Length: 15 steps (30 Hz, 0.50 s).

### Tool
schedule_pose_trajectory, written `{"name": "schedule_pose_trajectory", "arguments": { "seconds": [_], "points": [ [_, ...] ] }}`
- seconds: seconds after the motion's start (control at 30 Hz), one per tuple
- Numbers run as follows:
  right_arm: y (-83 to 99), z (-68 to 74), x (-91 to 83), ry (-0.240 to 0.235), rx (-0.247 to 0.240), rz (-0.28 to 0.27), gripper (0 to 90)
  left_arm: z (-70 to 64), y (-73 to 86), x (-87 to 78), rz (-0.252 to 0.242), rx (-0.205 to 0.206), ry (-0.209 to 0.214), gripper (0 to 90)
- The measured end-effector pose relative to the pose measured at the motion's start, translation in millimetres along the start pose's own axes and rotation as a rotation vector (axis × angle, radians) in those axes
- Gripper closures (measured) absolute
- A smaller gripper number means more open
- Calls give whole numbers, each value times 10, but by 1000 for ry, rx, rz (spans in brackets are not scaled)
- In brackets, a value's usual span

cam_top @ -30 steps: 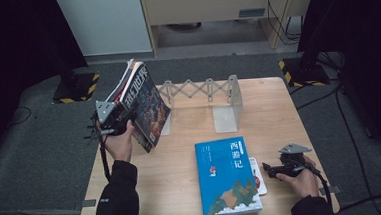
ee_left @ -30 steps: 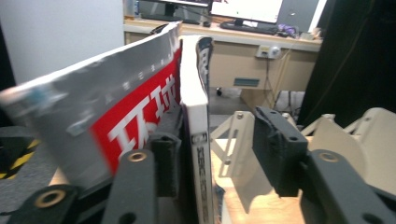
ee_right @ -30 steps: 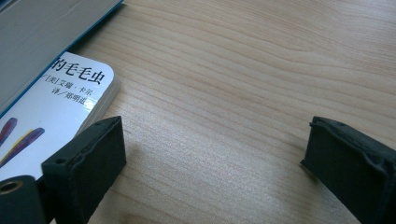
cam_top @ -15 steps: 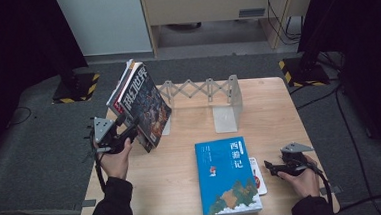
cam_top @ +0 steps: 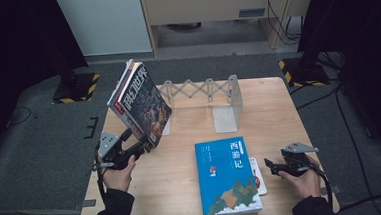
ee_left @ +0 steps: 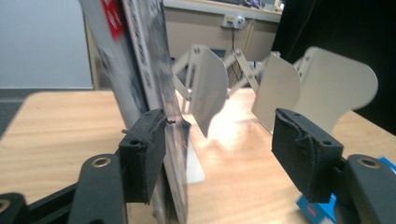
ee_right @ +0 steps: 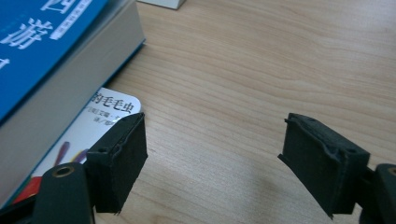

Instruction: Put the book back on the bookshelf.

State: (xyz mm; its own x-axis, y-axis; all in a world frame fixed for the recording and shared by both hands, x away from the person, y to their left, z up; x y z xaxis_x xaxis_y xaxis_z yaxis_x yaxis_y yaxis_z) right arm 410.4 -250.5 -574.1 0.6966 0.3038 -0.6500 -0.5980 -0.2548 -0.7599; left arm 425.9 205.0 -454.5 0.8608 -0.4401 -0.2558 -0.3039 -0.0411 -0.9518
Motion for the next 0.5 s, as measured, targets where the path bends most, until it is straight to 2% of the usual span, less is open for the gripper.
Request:
{"name": "schedule_pose_trajectory", "arguments": {
  "seconds": [0.17,0.27,0.37,0.5],
  "points": [
    [-53,51,-37,-23,1,-30,236,-108,201,115,52,5,32,316],
    [-74,79,-48,-30,3,-39,240,-179,318,189,95,34,49,302],
    [-99,97,-55,-36,-2,-50,245,-242,409,233,124,31,69,300],
    [-148,133,-90,-48,0,-75,264,-392,530,305,165,36,125,298]
  ]
}}
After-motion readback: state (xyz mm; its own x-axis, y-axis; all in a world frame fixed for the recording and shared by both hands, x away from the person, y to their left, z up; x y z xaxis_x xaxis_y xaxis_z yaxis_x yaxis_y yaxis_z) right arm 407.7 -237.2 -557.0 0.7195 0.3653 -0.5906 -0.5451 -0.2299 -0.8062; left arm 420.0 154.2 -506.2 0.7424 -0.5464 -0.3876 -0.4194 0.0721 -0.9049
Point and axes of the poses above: each handheld gripper's, and its own axes: x roughly forward along the jaws, y roughly out of its underside, z roughly to its left, the point moved 9 cm from there along x, roughly forward along the jaws, and after that the axes turned 3 degrees about y, right-handed, at the moved point
